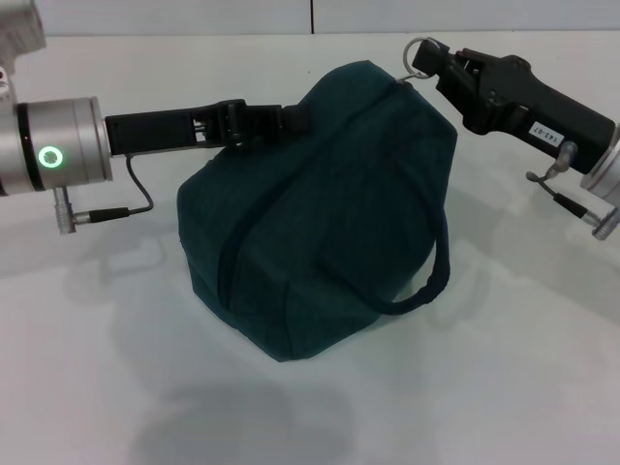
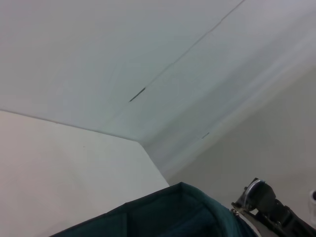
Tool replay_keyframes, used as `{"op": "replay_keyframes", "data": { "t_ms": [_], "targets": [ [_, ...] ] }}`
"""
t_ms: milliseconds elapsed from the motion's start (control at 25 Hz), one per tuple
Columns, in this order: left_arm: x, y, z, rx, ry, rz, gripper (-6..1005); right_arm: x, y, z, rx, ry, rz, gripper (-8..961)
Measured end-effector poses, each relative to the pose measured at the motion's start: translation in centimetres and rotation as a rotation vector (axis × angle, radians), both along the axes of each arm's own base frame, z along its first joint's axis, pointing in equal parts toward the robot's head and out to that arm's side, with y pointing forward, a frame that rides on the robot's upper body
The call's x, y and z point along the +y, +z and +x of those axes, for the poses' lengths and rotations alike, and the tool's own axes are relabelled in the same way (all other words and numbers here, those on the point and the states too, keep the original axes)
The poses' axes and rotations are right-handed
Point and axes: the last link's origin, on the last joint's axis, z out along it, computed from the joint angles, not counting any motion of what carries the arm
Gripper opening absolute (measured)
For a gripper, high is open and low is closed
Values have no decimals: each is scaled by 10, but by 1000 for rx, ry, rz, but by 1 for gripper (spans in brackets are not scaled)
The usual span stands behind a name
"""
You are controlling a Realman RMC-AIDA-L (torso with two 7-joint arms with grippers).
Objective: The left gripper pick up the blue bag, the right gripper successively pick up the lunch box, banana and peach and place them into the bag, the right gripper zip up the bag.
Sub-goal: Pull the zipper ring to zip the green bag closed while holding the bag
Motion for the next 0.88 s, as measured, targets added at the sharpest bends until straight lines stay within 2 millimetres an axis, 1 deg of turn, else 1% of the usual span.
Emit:
{"op": "replay_keyframes", "data": {
  "t_ms": [200,560,760,880],
  "targets": [
    [-3,0,3,-15,-18,-16,49,-1,1,2,29,-29,-37,87],
    [-10,2,8,-50,-71,-34,50,-4,1,13,124,-149,-174,90],
    [-14,2,7,-65,-80,-42,50,-5,6,27,178,-217,-191,91],
    [-19,3,7,-82,-98,-41,50,-6,9,31,197,-227,-185,92]
  ]
}}
